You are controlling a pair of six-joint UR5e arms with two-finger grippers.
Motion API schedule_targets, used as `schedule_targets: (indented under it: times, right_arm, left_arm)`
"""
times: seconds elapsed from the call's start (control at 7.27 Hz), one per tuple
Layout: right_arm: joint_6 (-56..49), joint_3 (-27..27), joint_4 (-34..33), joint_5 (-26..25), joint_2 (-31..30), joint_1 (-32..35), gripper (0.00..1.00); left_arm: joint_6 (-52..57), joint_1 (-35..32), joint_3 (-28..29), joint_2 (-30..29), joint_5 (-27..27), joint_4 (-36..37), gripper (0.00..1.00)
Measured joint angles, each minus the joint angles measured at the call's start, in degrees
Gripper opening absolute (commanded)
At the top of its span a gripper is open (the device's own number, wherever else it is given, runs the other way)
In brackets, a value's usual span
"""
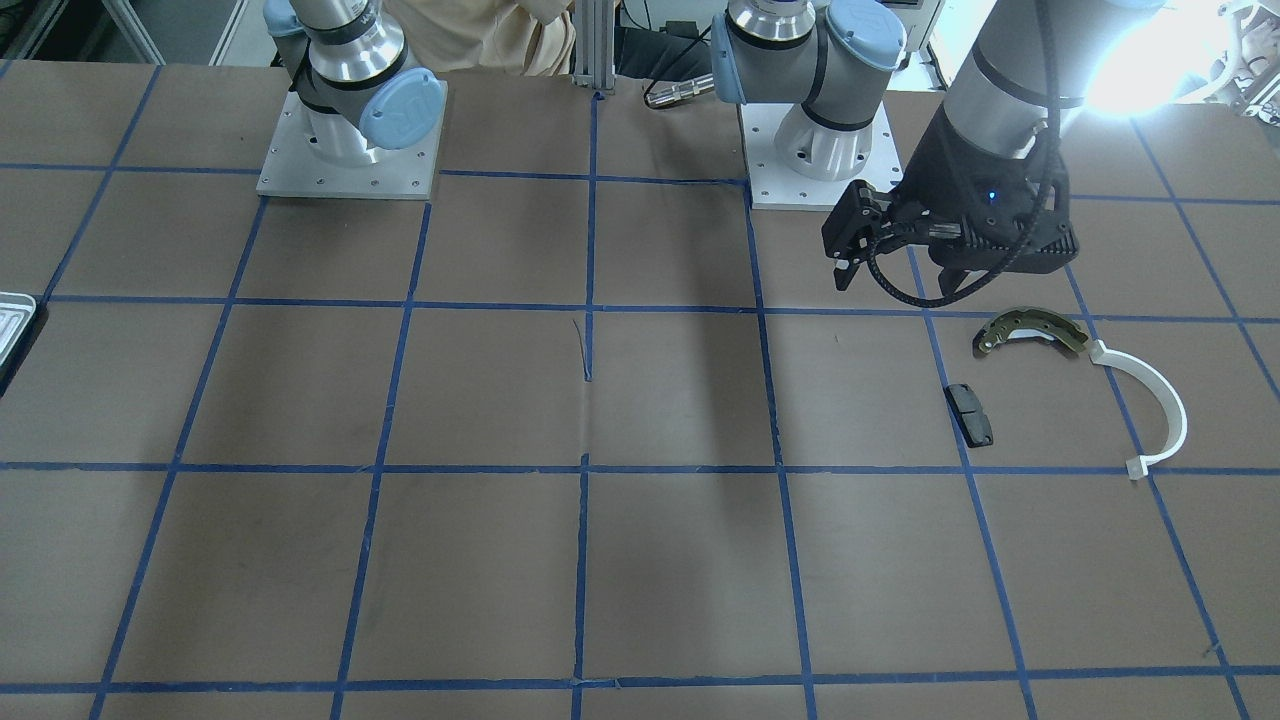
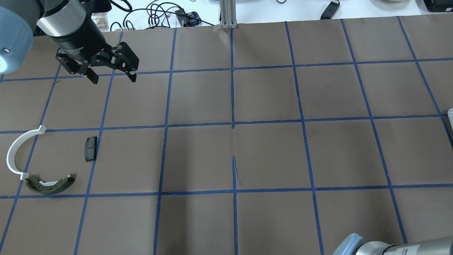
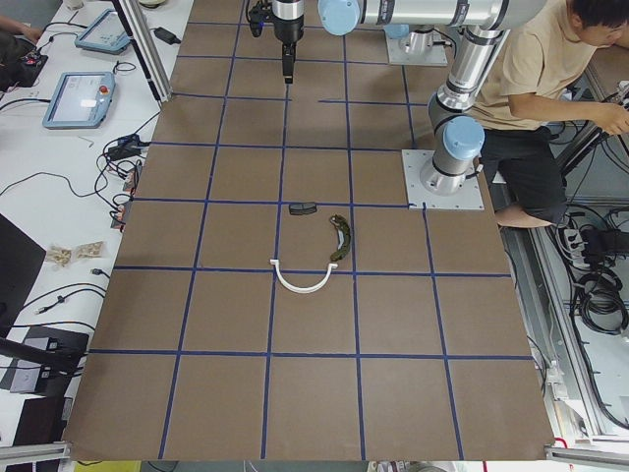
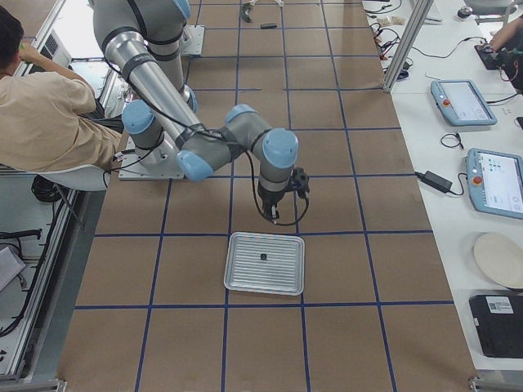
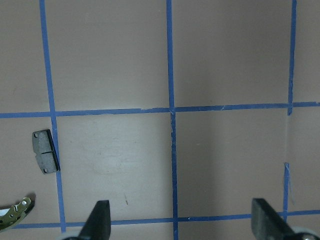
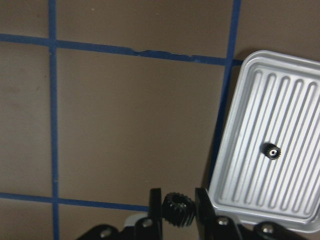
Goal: Place bearing gear from tray to pile
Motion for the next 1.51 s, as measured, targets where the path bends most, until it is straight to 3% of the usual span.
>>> schedule_targets:
  times: [0.28,0.55,0.69,1.1,1.24,1.38,1.51]
  right_arm:
    - [21.9,0.7,4.2,0.7,-3.0,15.8,0.11]
    - [44.6,0.8,3.5,2.6,-1.9,31.7,0.11]
    - [55.2,0.8,0.2,4.6,0.4,38.1,0.11]
    - [80.9,0.5,-18.0,8.6,12.0,54.6,0.12]
    - [84.3,0.6,-22.6,10.3,15.1,57.9,0.37]
    - [85.8,0.8,-25.1,11.4,17.0,59.7,0.95]
    - [86.5,1.0,-26.0,11.8,17.9,60.4,1.0]
  left_arm:
    - [0.0,0.0,0.0,0.0,0.0,0.0,1.0]
    - [0.0,0.0,0.0,0.0,0.0,0.0,1.0]
    - [0.0,0.0,0.0,0.0,0.0,0.0,1.0]
    - [0.0,0.0,0.0,0.0,0.0,0.0,1.0]
    - [0.0,0.0,0.0,0.0,0.0,0.0,1.0]
    - [0.0,0.0,0.0,0.0,0.0,0.0,1.0]
    - [0.0,0.0,0.0,0.0,0.0,0.0,1.0]
